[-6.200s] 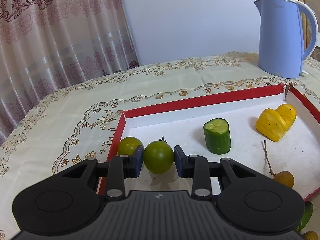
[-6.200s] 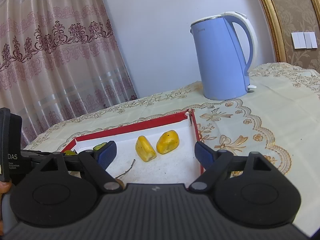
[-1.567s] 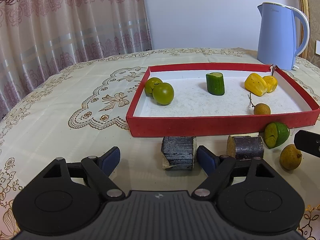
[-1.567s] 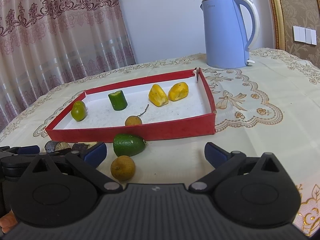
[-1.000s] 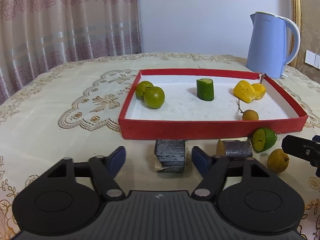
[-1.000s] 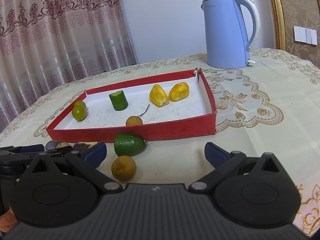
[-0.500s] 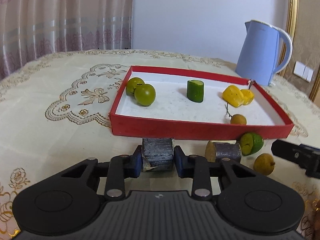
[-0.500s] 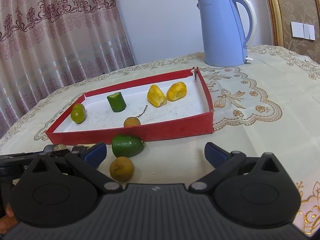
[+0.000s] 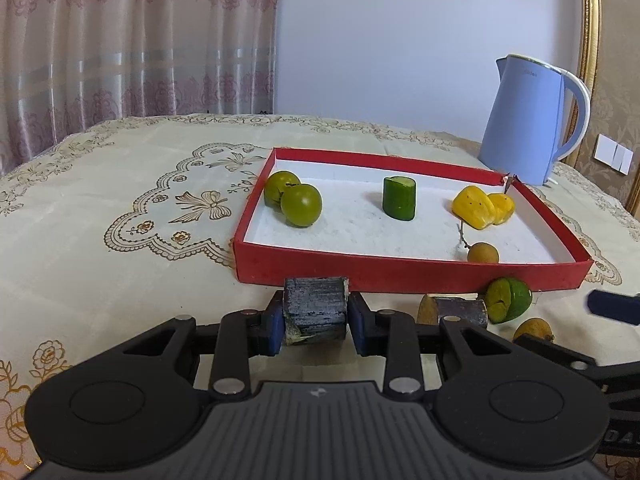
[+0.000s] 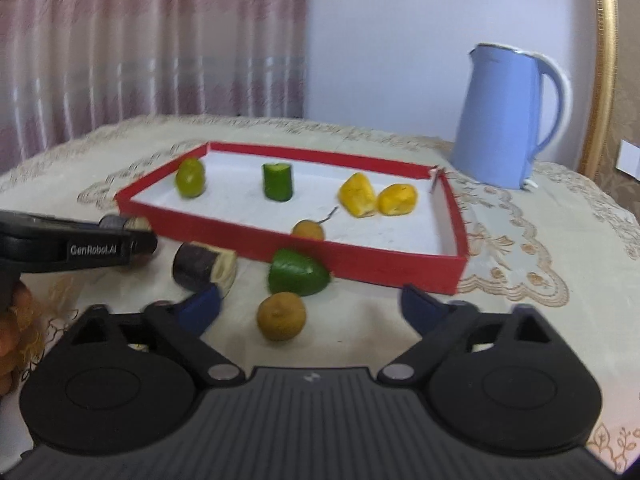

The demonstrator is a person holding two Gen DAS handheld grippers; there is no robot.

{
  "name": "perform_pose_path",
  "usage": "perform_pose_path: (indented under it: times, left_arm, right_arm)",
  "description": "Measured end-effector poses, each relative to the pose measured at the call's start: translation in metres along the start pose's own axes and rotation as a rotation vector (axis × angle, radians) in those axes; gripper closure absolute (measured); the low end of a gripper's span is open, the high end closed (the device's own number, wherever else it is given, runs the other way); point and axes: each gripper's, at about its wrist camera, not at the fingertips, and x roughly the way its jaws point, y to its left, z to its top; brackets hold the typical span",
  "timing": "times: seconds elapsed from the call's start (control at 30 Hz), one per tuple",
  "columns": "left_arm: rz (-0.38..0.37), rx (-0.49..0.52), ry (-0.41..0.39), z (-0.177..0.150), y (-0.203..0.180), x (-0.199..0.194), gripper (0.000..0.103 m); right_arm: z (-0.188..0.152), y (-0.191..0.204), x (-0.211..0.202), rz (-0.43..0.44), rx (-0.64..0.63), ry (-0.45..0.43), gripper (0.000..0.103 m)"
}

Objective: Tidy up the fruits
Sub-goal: 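Grasp the round brown fruit with the right gripper while the left gripper lifts the dark block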

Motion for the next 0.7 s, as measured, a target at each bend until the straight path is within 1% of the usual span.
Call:
perform_pose_path:
  times: [0.1,0.17,0.23,0.33,0.53,0.6,0.7]
  left_arm:
    - [0.001,-0.001,0.006,0.0,0.0,0.001,0.071]
    - [-0.001,-0.003,0.008,0.0,0.001,0.001,0.071]
    - [-0.002,-0.003,0.011,0.001,0.001,0.002,0.071]
    - [-0.003,-0.003,0.011,0.0,0.001,0.002,0.071]
    - [-0.003,-0.002,0.011,0.0,0.001,0.002,0.071]
    - [-0.002,0.0,0.011,0.0,0.001,0.002,0.071]
    - [0.001,0.005,0.006,0.0,0.0,0.002,0.071]
  right_arm:
    - [0.002,0.001,0.005,0.014,-0.012,0.029,0.033]
    - [0.001,-0.001,0.006,0.025,-0.012,0.047,0.048]
    - [0.0,-0.003,0.008,0.037,-0.012,0.064,0.055]
    - [-0.001,-0.001,0.009,0.047,-0.025,0.07,0.06]
    - [-0.001,0.007,0.011,0.067,-0.062,0.077,0.075]
    - [-0.001,0.009,0.011,0.06,-0.078,0.074,0.076]
    - [-0.001,0.007,0.009,0.063,-0.066,0.071,0.076]
